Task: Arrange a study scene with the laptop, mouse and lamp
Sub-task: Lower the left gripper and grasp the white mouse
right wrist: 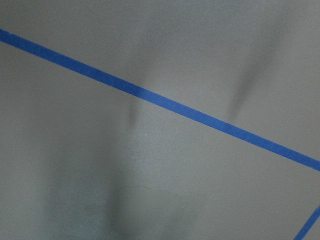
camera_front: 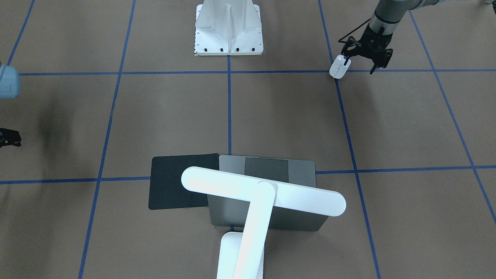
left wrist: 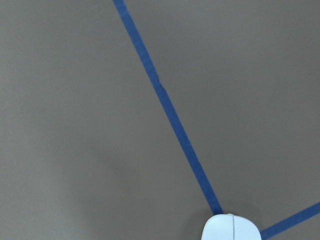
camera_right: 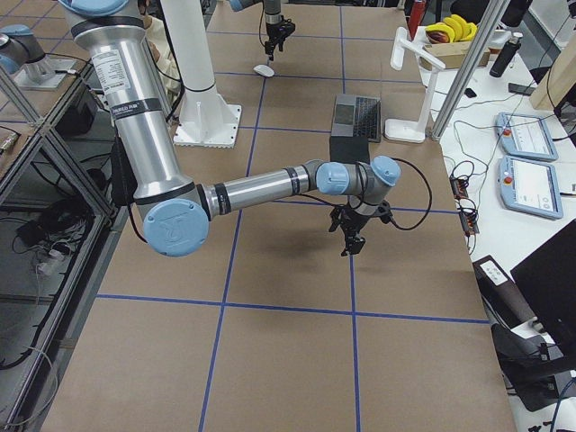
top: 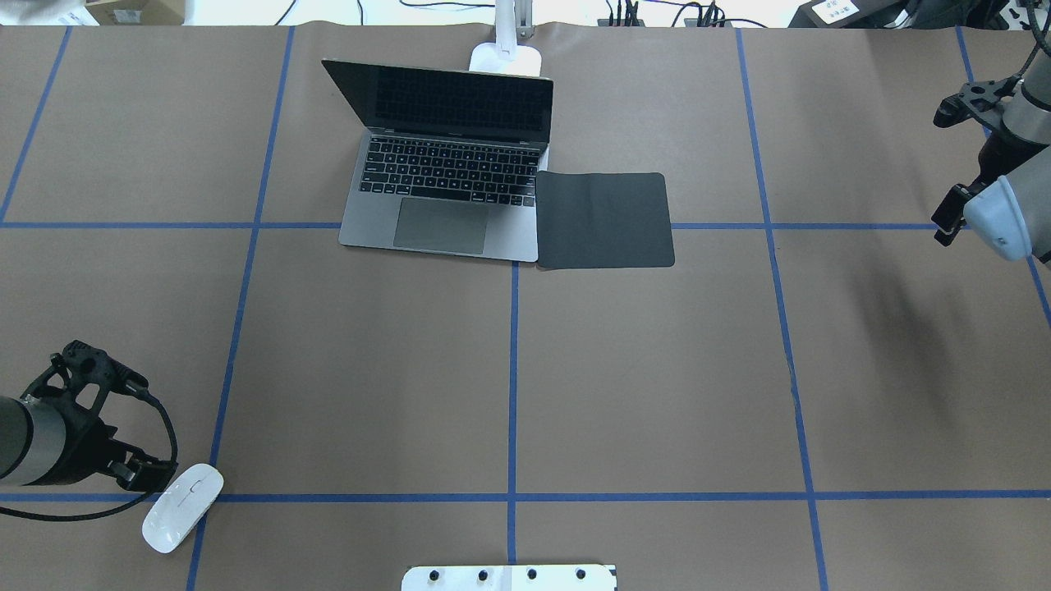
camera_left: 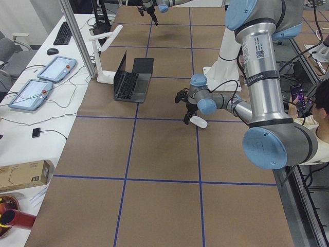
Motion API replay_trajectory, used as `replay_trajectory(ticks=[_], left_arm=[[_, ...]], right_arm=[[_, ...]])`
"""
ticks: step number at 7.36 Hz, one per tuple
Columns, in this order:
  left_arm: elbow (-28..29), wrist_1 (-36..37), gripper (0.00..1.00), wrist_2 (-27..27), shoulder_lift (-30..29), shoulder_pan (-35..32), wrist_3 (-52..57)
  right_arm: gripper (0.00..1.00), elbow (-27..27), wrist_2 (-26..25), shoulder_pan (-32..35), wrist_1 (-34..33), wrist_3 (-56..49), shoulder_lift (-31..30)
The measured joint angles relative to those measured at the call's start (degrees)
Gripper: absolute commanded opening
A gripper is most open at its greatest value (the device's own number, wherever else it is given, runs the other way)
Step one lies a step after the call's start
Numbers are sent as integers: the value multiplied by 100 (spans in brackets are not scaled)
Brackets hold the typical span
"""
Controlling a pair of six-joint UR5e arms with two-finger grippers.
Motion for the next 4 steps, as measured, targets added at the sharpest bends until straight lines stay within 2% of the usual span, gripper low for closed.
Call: replay_trajectory(ticks=[4], left_arm=[[-5,-41,100,109,18,417,-370]], right_arm=[[100,-121,25,0,9,-5,47]])
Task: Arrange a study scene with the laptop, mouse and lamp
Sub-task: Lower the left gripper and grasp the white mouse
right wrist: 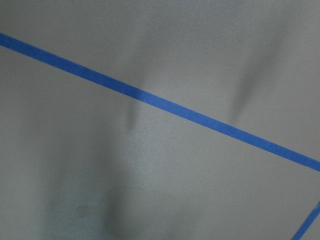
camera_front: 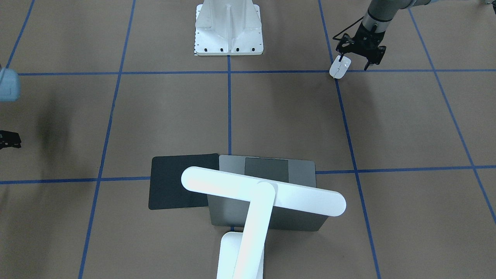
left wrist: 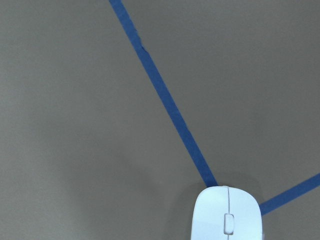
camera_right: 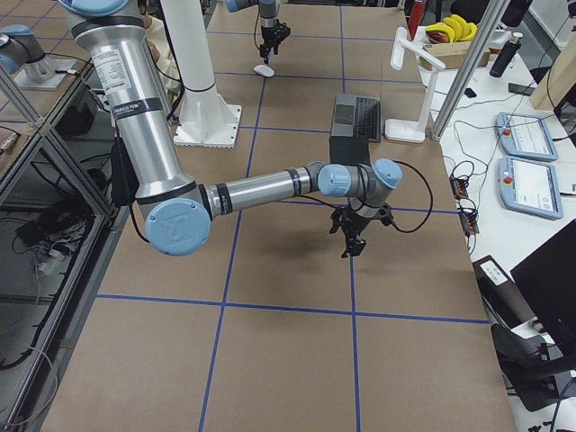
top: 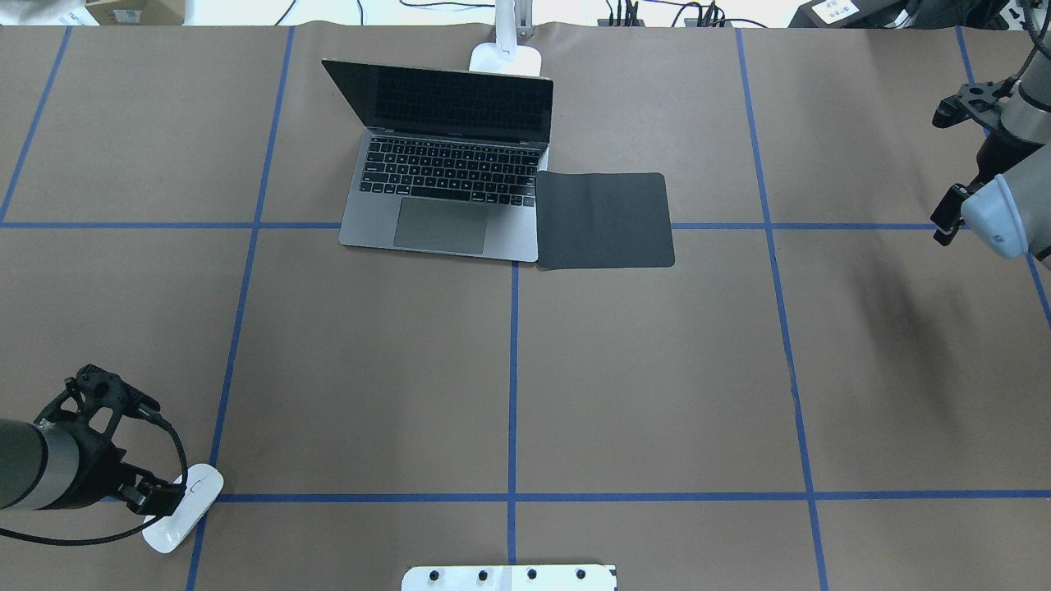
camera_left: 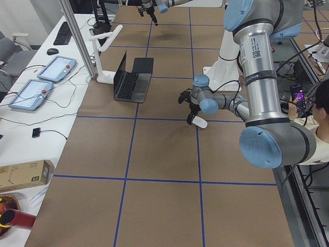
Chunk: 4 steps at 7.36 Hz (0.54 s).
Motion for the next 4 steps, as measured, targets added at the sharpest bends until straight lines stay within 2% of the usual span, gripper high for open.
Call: replay_trajectory(ticks=[4], left_arm=[[66,-10,100,288,-6,488,-394]], right_arm=[[100,-45,10,0,26,1,4]])
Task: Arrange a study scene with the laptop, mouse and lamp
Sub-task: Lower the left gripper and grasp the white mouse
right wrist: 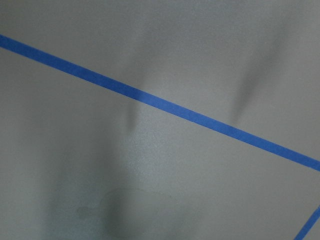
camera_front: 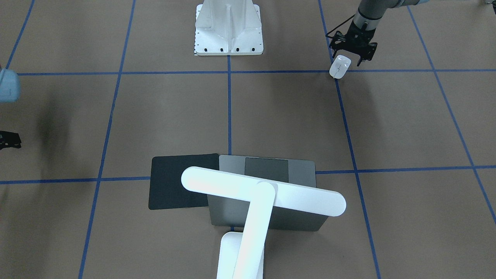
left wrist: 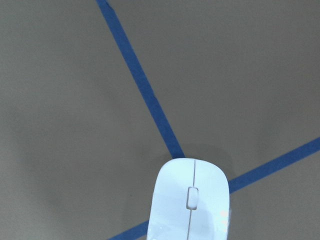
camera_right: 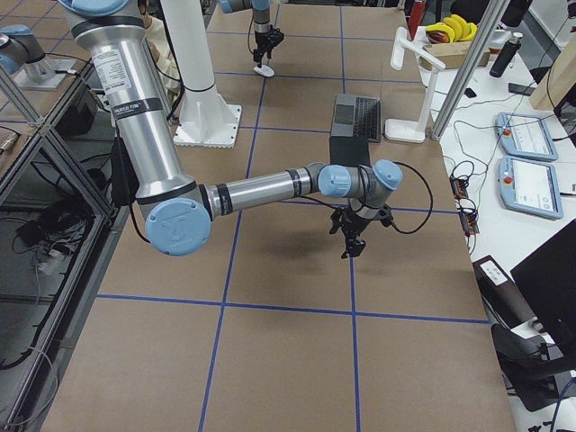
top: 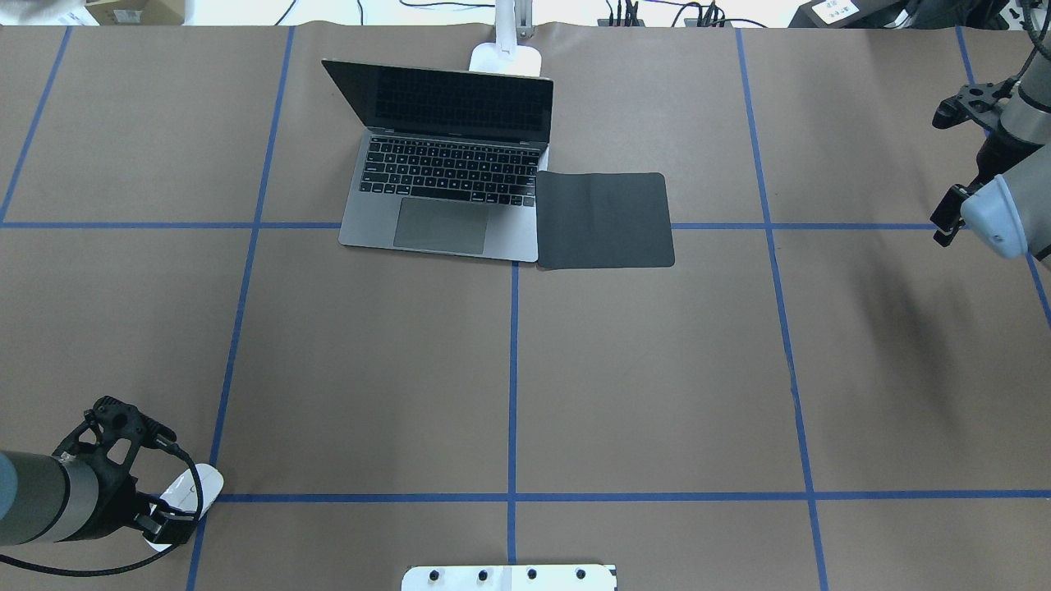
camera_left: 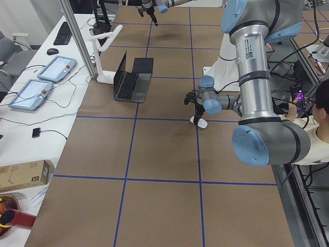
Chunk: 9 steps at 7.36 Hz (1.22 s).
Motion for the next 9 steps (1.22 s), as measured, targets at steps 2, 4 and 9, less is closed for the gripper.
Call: replay_trajectory(ticks=[2,4,9], left_arm=[[135,0,100,120,-8,68,-14],[253,-6,100,219,-56,177,-32],[319,-18,100,336,-109,341,-156]], right_arm=[[100,-30,0,0,51,6,4],[100,-35,0,0,65,7,6],[100,-38,0,0,79,7,9]])
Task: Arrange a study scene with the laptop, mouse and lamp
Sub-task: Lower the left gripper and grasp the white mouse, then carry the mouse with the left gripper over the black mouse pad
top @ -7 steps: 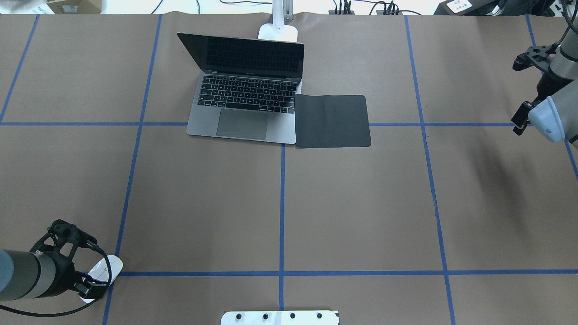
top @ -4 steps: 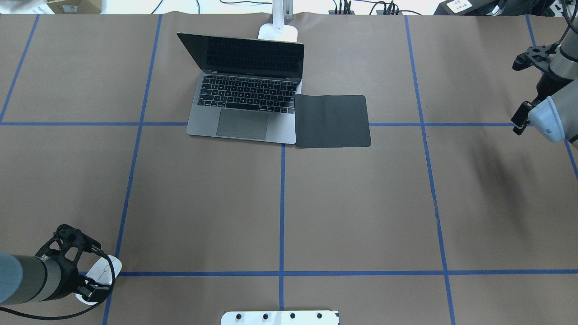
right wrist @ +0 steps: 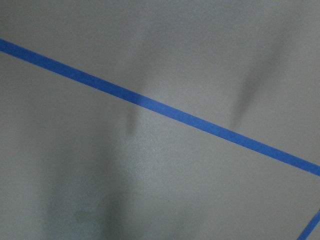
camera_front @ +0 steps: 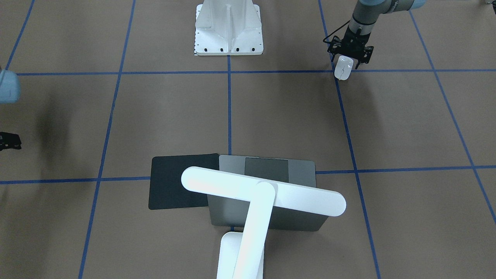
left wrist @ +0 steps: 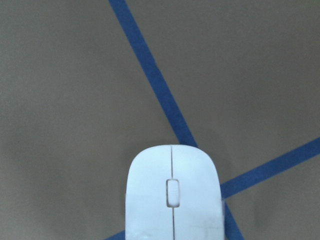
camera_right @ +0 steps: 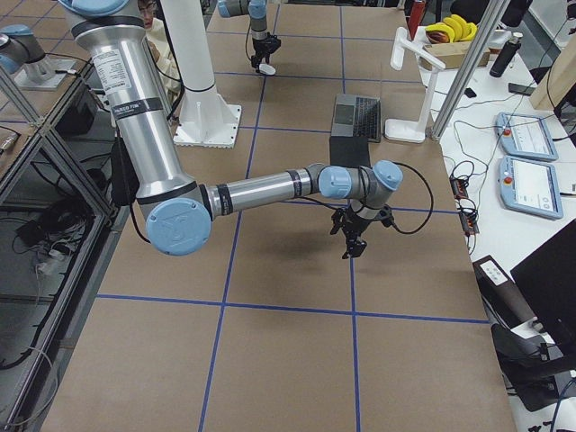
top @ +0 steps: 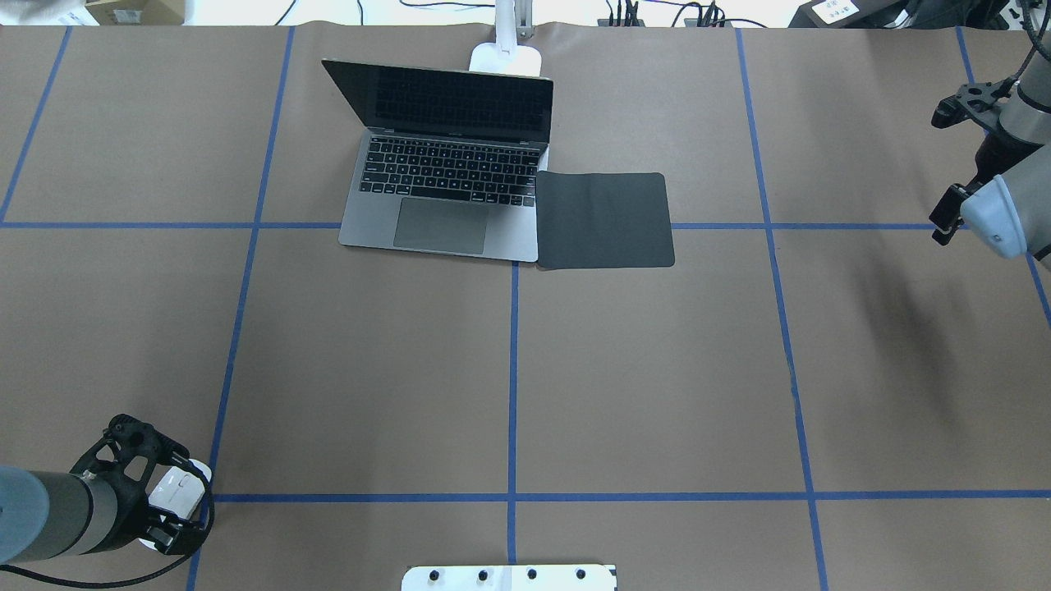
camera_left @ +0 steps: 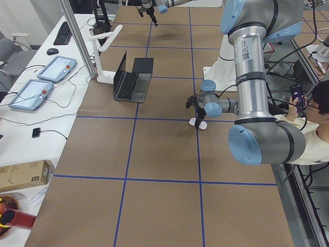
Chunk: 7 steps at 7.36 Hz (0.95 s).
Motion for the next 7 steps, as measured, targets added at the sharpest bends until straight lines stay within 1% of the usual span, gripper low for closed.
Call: replay_trajectory(ticks=[1,2,3,4,5,7], left_arm=[[49,0,97,55,-16,41,-33],[86,0,78,91,-45,69,-80],[100,0,42,107,-67,80,-141],[97,-1,17,110,-79,83,-196],[82,-1,9,110,-83,84,-221],[45,0,8,77,-133,57,-220]], right_arm=[[100,-3,0,0,2,0,0],[100,-5,0,0,6,0,-1],[100,-6,0,0,8,0,-3],[100,-6,0,0,9,0,-2],[100,-6,0,0,9,0,-2],[100,-6,0,0,9,2,0]])
